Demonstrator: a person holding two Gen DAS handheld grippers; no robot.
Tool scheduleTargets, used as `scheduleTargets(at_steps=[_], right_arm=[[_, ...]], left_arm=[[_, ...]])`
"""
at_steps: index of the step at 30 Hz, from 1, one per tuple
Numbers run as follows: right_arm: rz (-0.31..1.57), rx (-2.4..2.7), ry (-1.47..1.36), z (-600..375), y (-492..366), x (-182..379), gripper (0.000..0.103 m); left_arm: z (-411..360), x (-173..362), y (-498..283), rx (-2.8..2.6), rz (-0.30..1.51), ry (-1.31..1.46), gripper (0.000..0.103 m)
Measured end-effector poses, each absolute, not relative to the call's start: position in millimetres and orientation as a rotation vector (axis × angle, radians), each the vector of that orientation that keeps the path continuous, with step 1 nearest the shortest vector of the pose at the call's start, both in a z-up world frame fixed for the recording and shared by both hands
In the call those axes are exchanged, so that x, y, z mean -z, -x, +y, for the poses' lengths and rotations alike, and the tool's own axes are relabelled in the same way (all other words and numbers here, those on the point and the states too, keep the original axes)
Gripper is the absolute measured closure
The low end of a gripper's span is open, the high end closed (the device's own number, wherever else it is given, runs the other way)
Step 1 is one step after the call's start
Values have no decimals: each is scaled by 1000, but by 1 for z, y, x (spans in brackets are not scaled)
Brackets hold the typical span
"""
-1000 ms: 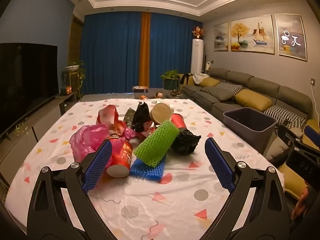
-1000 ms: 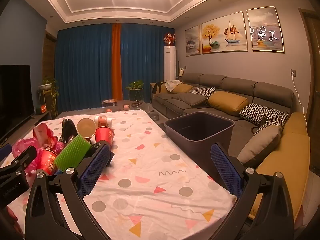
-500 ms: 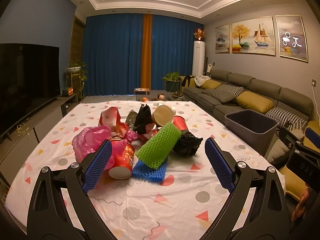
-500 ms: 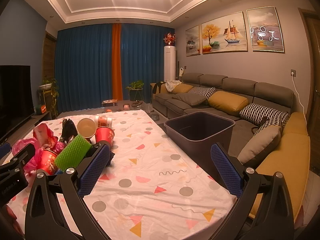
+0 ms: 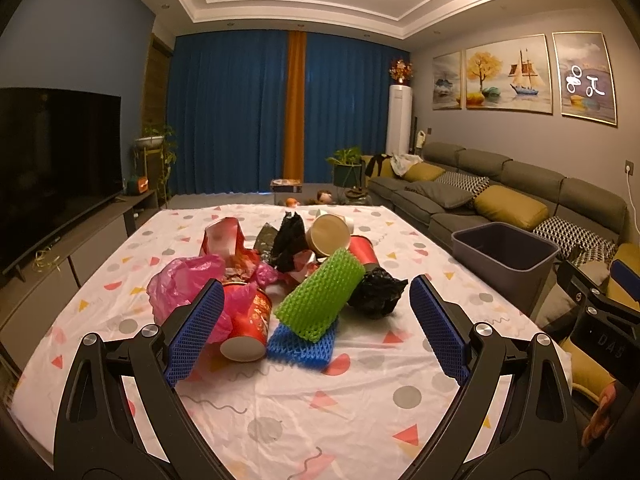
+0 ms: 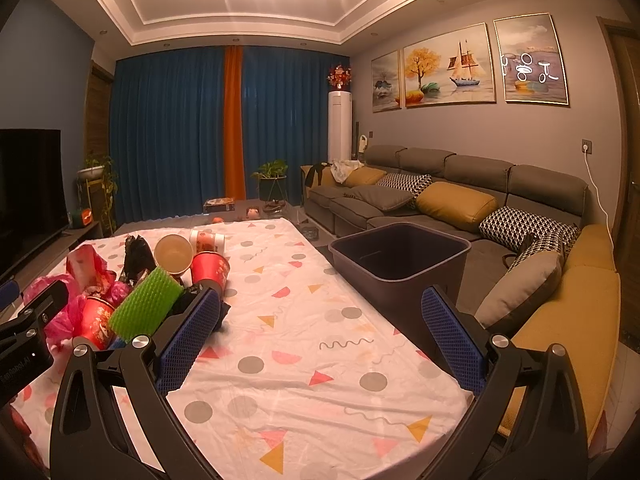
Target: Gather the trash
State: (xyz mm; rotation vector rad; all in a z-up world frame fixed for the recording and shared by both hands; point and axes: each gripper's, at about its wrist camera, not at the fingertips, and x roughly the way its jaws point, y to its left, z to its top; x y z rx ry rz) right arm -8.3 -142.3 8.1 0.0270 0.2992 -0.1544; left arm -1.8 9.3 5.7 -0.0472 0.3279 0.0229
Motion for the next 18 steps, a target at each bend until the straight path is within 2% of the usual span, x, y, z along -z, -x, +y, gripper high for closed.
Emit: scheduleTargets(at_steps=[18], right_arm=[[302, 153, -26, -142, 8, -7, 5]], left_arm=[[9, -6, 2, -33, 326, 46, 11]])
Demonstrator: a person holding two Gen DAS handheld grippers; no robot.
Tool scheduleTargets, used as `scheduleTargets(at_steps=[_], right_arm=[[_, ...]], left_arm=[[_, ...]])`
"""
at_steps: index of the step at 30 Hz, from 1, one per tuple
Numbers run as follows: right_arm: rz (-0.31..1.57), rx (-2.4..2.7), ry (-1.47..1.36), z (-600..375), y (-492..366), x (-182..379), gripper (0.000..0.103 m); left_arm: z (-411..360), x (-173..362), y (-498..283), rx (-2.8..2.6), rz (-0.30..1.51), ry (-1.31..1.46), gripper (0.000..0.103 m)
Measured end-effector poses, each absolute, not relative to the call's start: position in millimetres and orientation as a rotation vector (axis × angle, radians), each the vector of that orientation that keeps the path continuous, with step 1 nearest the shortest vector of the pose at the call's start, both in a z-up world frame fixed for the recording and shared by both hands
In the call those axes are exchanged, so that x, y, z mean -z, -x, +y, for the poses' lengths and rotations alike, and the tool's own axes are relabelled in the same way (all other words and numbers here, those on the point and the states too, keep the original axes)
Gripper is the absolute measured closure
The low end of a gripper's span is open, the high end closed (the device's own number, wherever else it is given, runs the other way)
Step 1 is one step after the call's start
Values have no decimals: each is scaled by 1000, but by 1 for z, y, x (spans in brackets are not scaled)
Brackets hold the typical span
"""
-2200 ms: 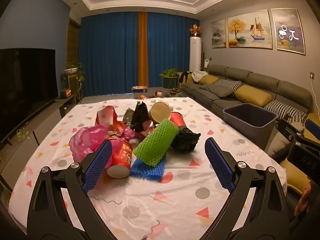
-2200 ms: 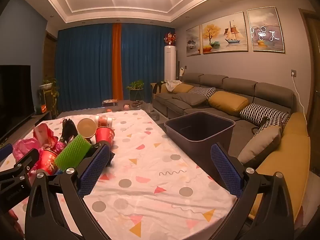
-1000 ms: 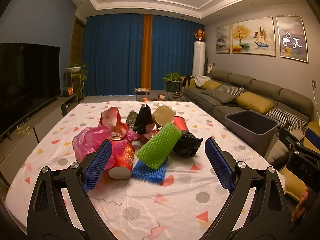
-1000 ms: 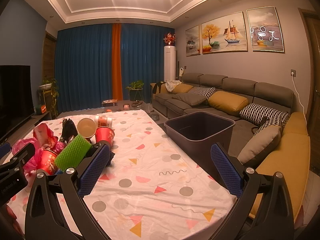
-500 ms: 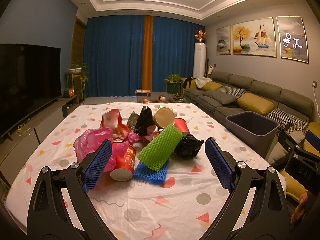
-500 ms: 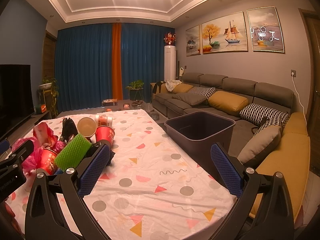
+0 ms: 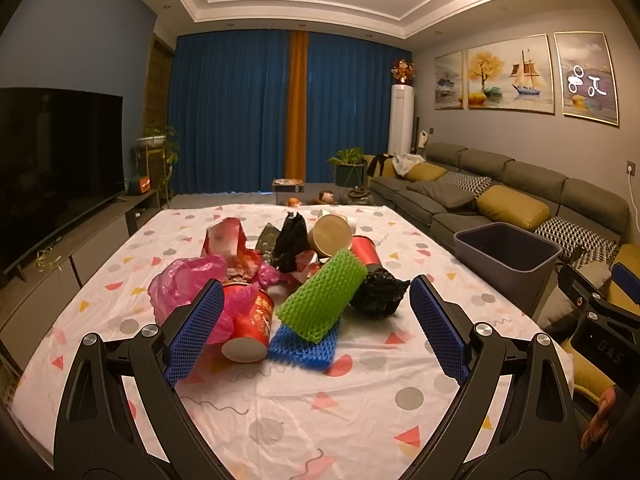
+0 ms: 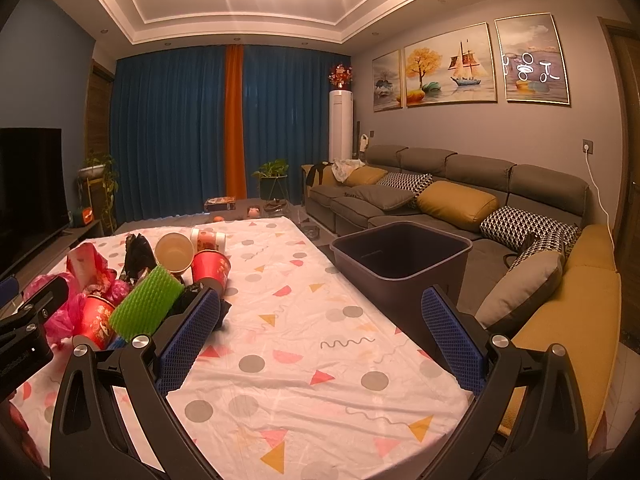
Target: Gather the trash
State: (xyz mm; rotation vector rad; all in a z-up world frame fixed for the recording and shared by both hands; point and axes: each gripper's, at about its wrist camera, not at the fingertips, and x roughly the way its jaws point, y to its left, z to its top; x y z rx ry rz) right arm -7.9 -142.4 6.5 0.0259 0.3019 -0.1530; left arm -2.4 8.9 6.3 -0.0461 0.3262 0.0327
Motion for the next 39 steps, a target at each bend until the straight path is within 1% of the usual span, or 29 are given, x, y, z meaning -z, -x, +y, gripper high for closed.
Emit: scheduleTargets(at_steps=[39], right_arm=[[303, 156, -25, -143, 6, -4, 5]], left_arm=[[6, -3, -2, -11, 317, 33, 11]])
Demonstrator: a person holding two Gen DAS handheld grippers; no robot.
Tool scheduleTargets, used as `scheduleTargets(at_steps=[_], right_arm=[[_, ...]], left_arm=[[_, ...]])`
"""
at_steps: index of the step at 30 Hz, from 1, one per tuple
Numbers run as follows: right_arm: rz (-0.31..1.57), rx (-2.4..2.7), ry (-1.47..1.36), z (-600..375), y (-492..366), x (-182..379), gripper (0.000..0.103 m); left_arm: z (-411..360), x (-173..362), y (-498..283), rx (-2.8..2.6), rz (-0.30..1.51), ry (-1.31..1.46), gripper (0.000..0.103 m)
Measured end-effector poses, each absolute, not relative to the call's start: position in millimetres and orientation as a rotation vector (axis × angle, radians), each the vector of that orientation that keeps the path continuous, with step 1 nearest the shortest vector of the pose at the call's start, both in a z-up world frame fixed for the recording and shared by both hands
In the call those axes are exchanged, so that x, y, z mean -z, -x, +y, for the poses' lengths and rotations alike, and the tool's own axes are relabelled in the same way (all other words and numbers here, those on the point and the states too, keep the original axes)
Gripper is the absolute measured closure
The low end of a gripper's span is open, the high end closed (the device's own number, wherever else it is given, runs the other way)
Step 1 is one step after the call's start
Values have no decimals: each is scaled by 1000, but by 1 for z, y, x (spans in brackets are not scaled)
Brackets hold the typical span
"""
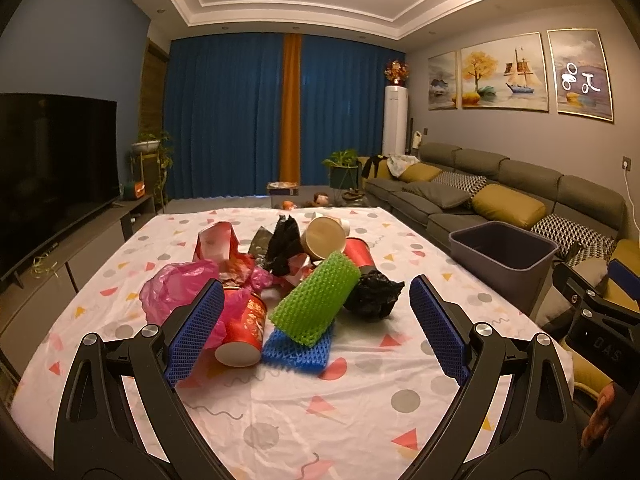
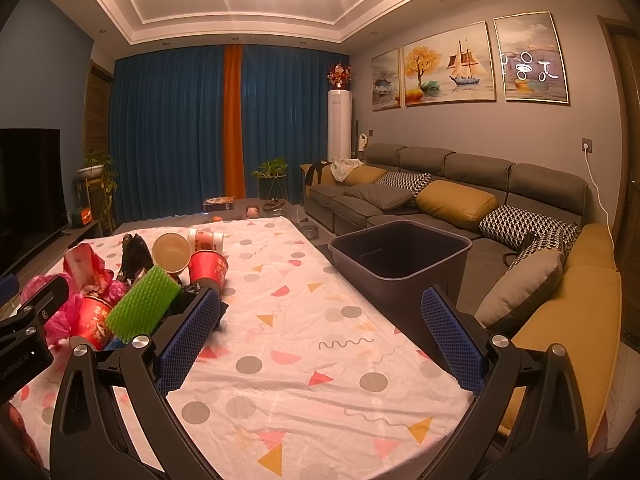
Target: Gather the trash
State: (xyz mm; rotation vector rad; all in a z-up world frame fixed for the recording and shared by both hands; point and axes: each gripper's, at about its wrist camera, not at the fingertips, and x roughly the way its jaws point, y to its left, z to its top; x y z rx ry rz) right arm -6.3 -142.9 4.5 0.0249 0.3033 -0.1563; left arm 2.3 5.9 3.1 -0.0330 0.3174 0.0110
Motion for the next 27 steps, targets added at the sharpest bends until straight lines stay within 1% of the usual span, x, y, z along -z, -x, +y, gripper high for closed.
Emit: scheduleTargets(at_steps=[20, 23, 27], right_arm=[[310, 156, -32, -146, -2, -4, 5], [311, 145, -28, -144, -5, -2, 5], [314, 116, -24, -138, -10, 2, 5]], left_arm=[[6, 2, -9, -3, 324, 46, 11], [11, 4, -9, -7, 318, 52, 14], [29, 10, -8, -62, 311, 42, 15]])
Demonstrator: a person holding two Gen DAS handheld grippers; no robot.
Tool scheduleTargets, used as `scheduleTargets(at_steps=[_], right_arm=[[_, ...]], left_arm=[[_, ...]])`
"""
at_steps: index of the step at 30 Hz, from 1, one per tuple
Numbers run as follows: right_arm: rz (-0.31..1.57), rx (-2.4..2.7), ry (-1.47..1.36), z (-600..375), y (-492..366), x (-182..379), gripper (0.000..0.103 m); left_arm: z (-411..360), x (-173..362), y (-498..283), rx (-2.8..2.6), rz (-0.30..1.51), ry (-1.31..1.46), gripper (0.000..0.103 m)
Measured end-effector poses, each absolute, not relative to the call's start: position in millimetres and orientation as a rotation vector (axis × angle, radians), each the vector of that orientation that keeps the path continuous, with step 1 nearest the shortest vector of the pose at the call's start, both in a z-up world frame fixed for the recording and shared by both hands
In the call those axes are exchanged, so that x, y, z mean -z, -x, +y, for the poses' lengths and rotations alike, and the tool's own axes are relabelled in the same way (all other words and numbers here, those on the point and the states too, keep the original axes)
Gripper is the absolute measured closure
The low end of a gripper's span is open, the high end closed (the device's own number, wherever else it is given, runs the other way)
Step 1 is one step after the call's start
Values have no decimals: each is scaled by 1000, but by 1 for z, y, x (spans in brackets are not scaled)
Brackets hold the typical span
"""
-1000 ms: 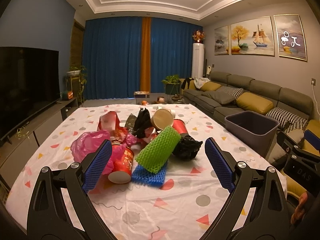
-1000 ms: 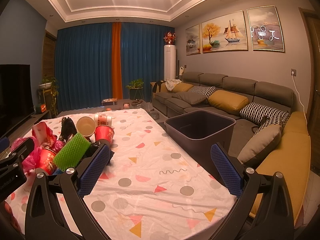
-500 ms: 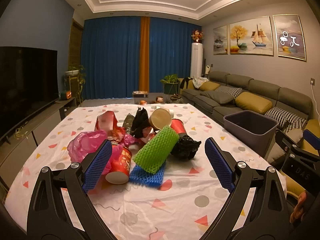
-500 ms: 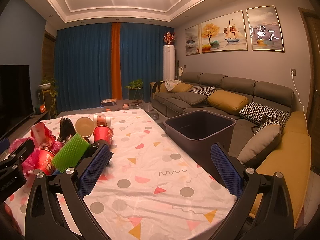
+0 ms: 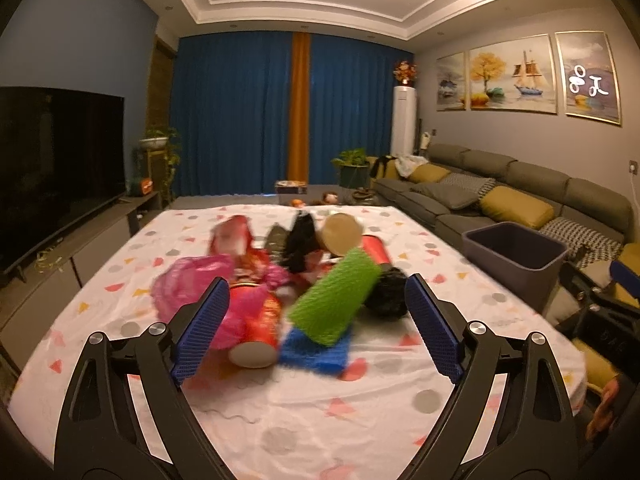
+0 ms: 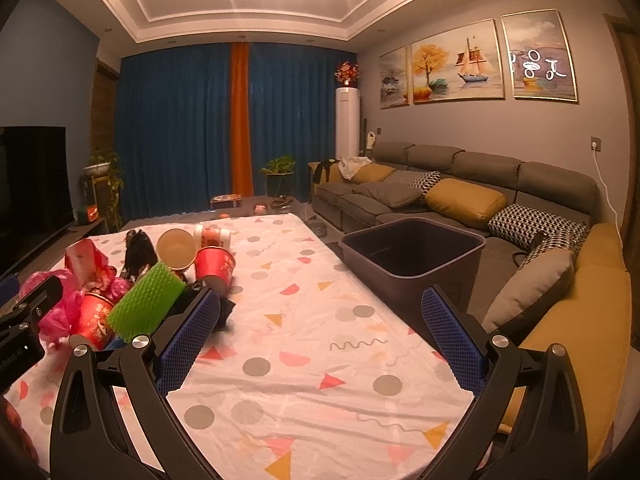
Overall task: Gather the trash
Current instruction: 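Grasp the pink plastic bag with the left tool while the right tool grasps the green foam net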
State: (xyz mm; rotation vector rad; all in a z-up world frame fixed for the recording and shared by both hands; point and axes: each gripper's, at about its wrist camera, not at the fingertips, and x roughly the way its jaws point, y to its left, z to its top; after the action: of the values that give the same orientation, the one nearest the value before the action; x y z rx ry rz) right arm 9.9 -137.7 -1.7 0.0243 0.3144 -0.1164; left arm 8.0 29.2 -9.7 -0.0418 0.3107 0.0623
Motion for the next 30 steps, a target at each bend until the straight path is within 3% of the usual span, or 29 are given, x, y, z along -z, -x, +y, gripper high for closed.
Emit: scheduleTargets(at_steps=[6, 18, 21, 28, 30], right_arm=[[310, 50, -4, -116, -20, 9, 5], [344, -126, 27, -56, -47, 24, 6], [362, -164, 36, -44, -52, 28, 8], [387, -208, 27, -33, -67, 33, 14], [391, -222, 21, -29, -73, 34, 24]], left_arm=[[70, 18, -4, -157, 297, 46, 15], [132, 33, -31, -125, 386, 156, 32], [142, 42, -48, -103, 445, 186, 43], [146, 55, -60, -61, 491, 230, 84], [146, 56, -60, -55, 487, 236, 89]])
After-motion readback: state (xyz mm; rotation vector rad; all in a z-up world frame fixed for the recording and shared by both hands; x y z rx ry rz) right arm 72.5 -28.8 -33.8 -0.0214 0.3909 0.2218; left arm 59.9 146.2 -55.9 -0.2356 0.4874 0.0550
